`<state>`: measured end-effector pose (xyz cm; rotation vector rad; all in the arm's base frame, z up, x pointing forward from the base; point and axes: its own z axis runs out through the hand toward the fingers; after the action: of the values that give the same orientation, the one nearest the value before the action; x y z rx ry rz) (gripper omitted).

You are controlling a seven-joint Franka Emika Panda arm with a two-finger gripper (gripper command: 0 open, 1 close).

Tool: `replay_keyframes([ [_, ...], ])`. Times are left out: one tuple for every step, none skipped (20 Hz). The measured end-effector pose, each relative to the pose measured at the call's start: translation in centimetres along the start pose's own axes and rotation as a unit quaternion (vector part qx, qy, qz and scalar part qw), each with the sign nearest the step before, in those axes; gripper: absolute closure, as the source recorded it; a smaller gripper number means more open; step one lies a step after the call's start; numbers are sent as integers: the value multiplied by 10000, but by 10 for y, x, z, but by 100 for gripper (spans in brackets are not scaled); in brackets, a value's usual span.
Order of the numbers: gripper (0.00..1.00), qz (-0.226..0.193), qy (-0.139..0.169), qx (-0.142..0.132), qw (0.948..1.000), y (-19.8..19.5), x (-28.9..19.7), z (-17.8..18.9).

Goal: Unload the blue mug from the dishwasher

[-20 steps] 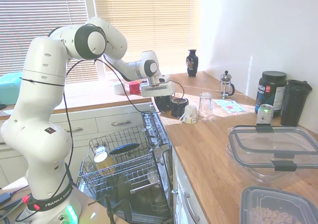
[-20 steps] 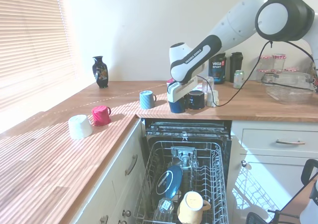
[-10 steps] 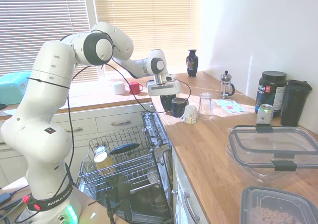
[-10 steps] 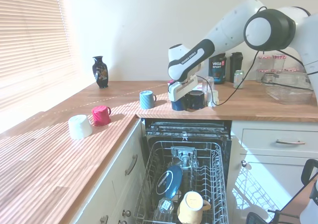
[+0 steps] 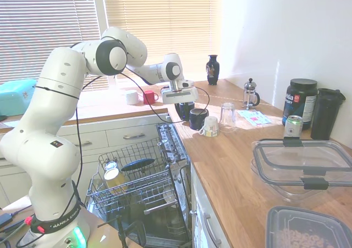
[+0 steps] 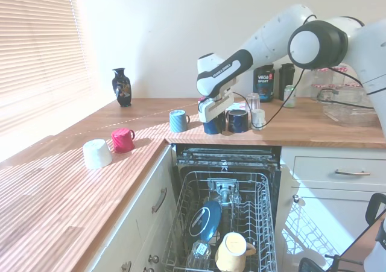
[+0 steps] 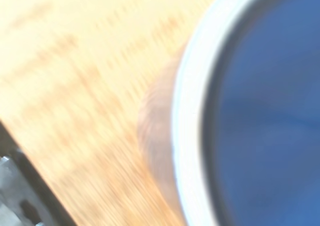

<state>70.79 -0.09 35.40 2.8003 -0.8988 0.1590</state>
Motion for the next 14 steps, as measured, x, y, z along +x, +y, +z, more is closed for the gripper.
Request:
replay_keyframes([
  [0, 18, 48, 34, 10000, 0, 2, -7],
  [0, 45, 92, 61, 9999, 2, 4, -13],
  [0, 84, 132, 87, 9998, 4, 6, -20],
  [0, 136, 179, 122, 9997, 8, 7, -29],
  [0, 188, 221, 163, 9994, 11, 7, -40],
  [0, 243, 254, 210, 9992, 15, 3, -51],
  [0, 300, 264, 259, 9989, 19, -4, -63],
  [0, 357, 266, 328, 9985, 22, -14, -77],
  [0, 408, 276, 393, 9980, 23, -27, -91],
  [0, 461, 282, 453, 9975, 23, -42, -105],
  [0, 513, 263, 497, 9971, 21, -59, -115],
  [0, 581, 221, 512, 9968, 19, -77, -120],
  [0, 641, 164, 516, 9965, 17, -97, -121],
  [0, 693, 109, 512, 9962, 14, -116, -120],
])
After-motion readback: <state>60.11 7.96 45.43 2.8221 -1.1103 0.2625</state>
